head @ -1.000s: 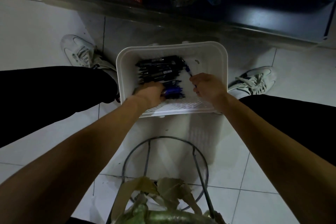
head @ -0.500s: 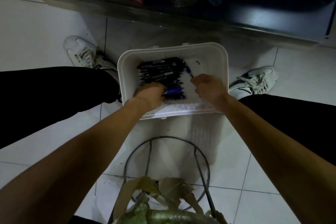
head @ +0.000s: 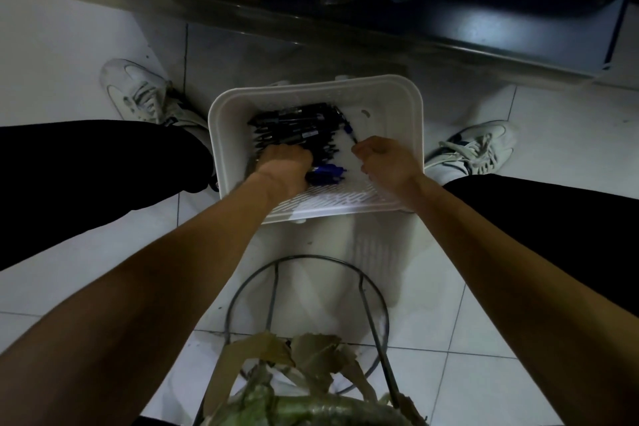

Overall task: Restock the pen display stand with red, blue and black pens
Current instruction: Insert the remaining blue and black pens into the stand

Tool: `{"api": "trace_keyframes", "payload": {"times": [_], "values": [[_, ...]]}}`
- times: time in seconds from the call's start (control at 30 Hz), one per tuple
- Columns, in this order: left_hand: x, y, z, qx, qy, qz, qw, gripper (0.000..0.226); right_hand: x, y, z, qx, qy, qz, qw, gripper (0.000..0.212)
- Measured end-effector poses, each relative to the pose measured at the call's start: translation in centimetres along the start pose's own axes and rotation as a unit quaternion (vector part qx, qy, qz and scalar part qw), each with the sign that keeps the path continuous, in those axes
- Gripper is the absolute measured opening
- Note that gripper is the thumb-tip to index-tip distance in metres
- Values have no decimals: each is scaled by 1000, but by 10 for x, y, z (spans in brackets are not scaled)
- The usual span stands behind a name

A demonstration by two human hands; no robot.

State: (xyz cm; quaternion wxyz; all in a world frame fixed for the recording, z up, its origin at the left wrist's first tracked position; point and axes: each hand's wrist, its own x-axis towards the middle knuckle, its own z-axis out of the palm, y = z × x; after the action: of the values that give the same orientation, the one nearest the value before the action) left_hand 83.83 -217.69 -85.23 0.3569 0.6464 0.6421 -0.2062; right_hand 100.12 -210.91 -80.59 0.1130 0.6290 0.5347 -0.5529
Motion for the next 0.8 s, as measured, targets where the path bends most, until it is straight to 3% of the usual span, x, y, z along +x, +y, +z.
{"api": "trace_keyframes", "payload": {"times": [0.33,0.53,0.8], "values": [[-13,-9,6,-146,-3,17,989,21,-3,-3,2,-1,9,3,1000,31],[-4,-7,-10,-117,-54,10,992,22,-5,-4,2,-10,10,11,1000,30],[-5,-6,1,-42,-35,14,998,39,-8,-7,1,-51,5,2,999,32]]}}
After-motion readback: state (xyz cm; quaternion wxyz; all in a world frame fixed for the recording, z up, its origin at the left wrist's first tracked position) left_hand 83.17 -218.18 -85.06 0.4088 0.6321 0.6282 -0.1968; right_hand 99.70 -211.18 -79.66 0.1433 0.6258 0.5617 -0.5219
